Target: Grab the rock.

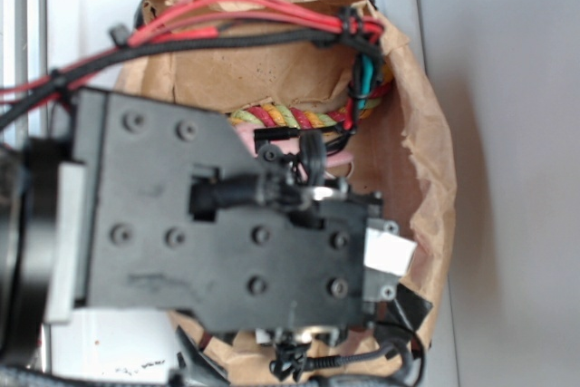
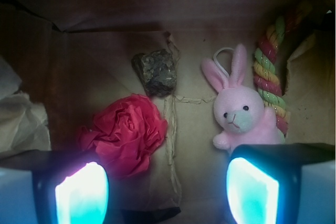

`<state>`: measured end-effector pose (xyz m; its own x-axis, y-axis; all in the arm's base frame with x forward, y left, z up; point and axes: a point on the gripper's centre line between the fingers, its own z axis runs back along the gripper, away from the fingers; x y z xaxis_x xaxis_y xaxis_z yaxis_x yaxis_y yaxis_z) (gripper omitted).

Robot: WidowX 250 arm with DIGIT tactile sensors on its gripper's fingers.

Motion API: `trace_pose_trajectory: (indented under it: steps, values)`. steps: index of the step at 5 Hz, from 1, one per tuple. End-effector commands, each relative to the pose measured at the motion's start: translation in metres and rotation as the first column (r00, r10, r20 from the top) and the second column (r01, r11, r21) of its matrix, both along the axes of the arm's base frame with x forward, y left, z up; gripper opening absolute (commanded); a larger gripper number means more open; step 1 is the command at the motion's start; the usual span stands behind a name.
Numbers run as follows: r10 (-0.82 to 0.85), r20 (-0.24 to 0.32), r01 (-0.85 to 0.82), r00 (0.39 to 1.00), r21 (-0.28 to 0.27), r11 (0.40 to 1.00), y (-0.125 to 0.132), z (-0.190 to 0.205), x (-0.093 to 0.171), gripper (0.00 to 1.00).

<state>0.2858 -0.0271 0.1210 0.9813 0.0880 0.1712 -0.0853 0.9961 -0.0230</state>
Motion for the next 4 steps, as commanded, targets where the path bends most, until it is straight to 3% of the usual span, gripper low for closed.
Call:
trace_pose_trajectory:
  steps: [1,4]
  values:
    - [0.029,0.055,-0.028,0.998,-0.016,0.999,-0.0021,0.0046,0.0122,1.00]
    - [0.015,0.052,-0.011,0.999,-0.065,0.998,-0.0025,0.0029,0.0111,1.00]
